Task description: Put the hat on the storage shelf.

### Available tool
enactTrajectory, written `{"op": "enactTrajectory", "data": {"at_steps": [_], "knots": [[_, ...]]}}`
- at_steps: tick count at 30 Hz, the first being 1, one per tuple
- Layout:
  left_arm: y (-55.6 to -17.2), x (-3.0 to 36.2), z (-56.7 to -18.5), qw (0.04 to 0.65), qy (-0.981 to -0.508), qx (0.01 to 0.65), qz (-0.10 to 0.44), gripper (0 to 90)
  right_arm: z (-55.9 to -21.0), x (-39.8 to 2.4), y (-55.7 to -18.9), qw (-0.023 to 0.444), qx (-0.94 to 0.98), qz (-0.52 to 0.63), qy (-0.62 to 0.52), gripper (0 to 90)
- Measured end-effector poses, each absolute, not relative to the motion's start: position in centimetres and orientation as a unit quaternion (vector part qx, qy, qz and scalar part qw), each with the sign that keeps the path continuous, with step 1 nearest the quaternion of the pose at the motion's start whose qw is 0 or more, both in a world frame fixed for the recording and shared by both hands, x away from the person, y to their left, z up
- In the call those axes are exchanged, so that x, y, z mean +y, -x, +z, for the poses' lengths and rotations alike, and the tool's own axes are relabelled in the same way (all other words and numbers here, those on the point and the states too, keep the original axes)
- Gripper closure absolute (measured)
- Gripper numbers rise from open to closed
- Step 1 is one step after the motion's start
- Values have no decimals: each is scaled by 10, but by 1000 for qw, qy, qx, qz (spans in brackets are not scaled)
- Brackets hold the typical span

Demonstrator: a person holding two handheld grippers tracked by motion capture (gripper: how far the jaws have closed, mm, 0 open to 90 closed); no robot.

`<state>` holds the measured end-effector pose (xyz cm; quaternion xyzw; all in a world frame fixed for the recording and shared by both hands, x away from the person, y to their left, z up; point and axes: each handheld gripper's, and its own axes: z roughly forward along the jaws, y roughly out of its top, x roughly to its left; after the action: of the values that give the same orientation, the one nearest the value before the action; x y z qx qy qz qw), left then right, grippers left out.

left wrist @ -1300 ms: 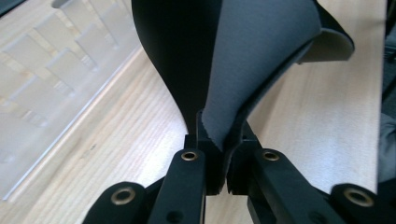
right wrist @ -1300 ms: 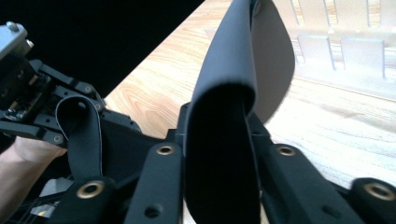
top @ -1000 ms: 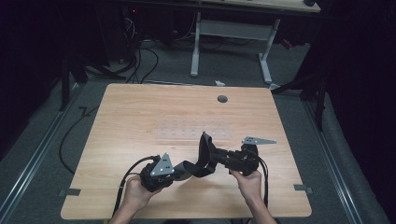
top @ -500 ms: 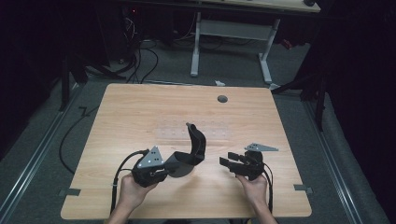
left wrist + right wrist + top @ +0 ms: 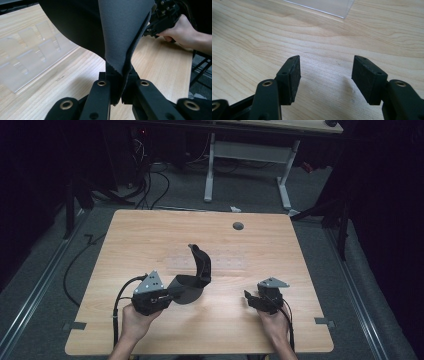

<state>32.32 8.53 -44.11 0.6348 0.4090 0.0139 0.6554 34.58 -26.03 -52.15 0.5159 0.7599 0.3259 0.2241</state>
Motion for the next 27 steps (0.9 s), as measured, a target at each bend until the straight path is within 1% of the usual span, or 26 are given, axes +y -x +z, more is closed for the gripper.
{"op": "enactTrajectory", "data": {"at_steps": [4, 5, 7, 16, 24, 27], "knots": [[-328, 90, -440, 659, -625, 418, 19, 869, -527, -261, -347, 226, 763, 312, -520, 386], [-330, 91, -439, 659, -623, 421, 19, 869, -529, -262, -347, 225, 763, 312, -520, 369], [-332, 93, -438, 660, -619, 424, 23, 868, -531, -264, -346, 231, 757, 321, -520, 370], [-345, 104, -428, 671, -592, 445, 31, 868, -531, -263, -346, 233, 756, 319, -521, 367], [-354, 108, -423, 669, -589, 452, 44, 868, -531, -263, -345, 233, 757, 320, -520, 364], [-359, 113, -419, 676, -575, 458, 48, 868, -531, -262, -345, 233, 758, 320, -519, 364]]}}
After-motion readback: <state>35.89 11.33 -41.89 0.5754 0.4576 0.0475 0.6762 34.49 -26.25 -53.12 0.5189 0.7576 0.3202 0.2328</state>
